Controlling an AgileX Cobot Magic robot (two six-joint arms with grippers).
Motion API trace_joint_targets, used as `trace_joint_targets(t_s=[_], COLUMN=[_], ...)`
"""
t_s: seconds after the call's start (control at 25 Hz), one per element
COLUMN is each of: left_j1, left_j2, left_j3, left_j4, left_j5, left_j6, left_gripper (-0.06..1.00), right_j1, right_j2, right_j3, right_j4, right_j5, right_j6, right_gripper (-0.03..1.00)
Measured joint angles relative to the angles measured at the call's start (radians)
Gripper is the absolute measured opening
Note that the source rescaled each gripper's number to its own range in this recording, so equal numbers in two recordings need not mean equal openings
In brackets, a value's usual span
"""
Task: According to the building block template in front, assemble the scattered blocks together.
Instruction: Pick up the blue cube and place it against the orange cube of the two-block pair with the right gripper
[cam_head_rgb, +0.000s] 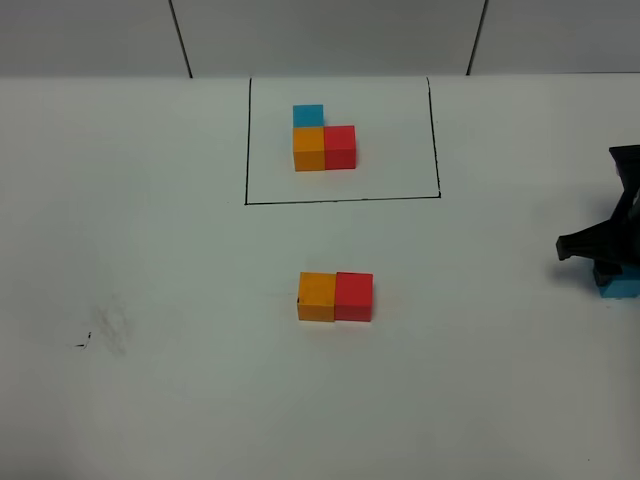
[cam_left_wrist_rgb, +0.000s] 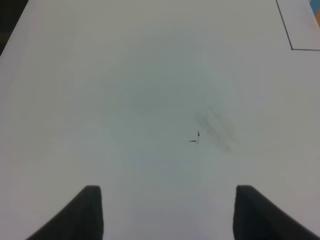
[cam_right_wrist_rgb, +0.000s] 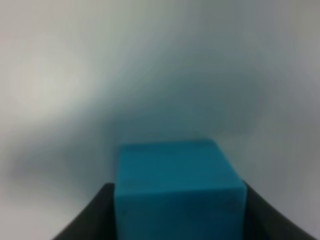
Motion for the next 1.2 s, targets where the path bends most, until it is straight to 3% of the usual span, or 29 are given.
trace_joint_targets(t_s=[0.28,0.52,0.72,0.92,1.2], left_j1=[0.000,0.000,0.000,0.000,0.000], left_j2=[0.000,0.000,0.000,0.000,0.000], left_j3=[0.000,0.000,0.000,0.000,0.000], left_j4=[0.000,0.000,0.000,0.000,0.000], left_j5=[0.000,0.000,0.000,0.000,0.000], left_j6=[0.000,0.000,0.000,0.000,0.000], left_gripper=[0.22,0.22,0.22,0.22,0.22], right_j1=[0.033,0.195,0.324,0.397,0.517], right_j2=[-0.069,-0.170,-0.169,-0.165,-0.050], right_j3=[-0.045,-0.173,-0.281,-0.343,-0.442], right_j4=[0.036,0.084,0.079,0.073,0.067], right_j5=[0.016,0.117,0.212,0.281,0.334], right_j6=[0.011,0.045,0.228,0.455,0.565], right_gripper=[0.02,0.01,0.01,0.01,0.01])
